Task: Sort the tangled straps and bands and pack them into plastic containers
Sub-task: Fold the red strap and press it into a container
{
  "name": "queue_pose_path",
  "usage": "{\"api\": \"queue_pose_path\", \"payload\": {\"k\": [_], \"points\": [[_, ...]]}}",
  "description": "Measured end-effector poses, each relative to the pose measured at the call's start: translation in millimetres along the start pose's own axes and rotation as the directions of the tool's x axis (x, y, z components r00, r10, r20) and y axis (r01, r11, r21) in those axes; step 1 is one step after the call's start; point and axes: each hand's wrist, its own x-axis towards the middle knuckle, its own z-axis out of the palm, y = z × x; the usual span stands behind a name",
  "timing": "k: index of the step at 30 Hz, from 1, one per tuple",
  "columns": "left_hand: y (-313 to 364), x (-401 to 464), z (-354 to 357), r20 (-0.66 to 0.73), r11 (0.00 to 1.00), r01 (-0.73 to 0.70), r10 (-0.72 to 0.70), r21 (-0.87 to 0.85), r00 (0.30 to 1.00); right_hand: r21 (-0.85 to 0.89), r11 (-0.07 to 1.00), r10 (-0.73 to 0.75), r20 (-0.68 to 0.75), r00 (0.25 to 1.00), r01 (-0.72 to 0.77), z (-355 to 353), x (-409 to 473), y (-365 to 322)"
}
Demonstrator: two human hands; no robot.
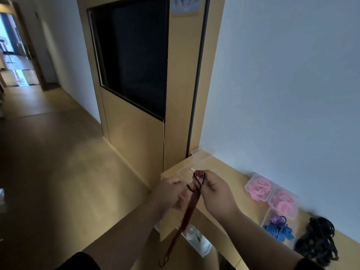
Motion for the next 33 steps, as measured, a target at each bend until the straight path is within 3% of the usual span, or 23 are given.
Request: {"api": "queue_pose_path", "payload": {"k": [2, 5, 10, 14, 18, 20, 23, 28, 33], "points": [[11.0, -2.9, -1.3, -0.014, 0.992, 0.005, -0.007, -0.127, 1.000, 0.015, 0.997, 0.069, 0.022, 0.997, -0.069, -2.9, 10.2, 3.0], [27.2, -6.4, -4.1, 0.109, 0.954, 0.042, -0.010, -0.297, 0.994, -0.034, 0.990, 0.142, 0.063, 0.988, -0.140, -6.7, 21.1, 11.0], [33.7, -6.4, -0.9, 0.292, 0.977, -0.102, 0.154, -0.186, 0.944, -0.027, 0.982, 0.190, 0.137, 0.972, -0.188, -11.6, 28.4, 14.8], [22.0, 6.2, 8.2, 0.178, 0.988, -0.120, 0.136, -0.099, 0.975, 0.183, 0.935, 0.258, 0.240, 0.936, -0.305, -15.8, 28.1, 2.4], [6.6, 16.2, 16.6, 0.085, 0.984, -0.108, 0.120, -0.141, 0.989, 0.420, 0.777, 0.407, 0.231, 0.884, -0.468, -18.0, 31.6, 1.1], [2.4, 19.9, 18.7, 0.043, 0.984, -0.113, 0.120, -0.138, 0.992, 0.362, 0.826, 0.369, 0.230, 0.900, -0.431, -19.2, 31.4, 3.9], [-1.6, 22.9, 24.7, -0.013, 0.995, -0.101, 0.100, -0.017, 0.995, 0.118, 0.953, 0.260, 0.165, 0.952, -0.281, -19.4, 32.7, 12.9], [-21.0, 20.5, 35.7, 0.173, 0.987, -0.156, 0.148, 0.033, 0.974, 0.238, 0.920, 0.301, 0.082, 0.950, -0.312, -21.8, 37.6, 14.6], [-22.9, 25.7, 30.1, 0.127, 0.987, -0.160, 0.156, 0.025, 0.980, 0.120, 0.927, 0.344, 0.114, 0.932, -0.357, -30.7, 44.2, 17.9]]}}
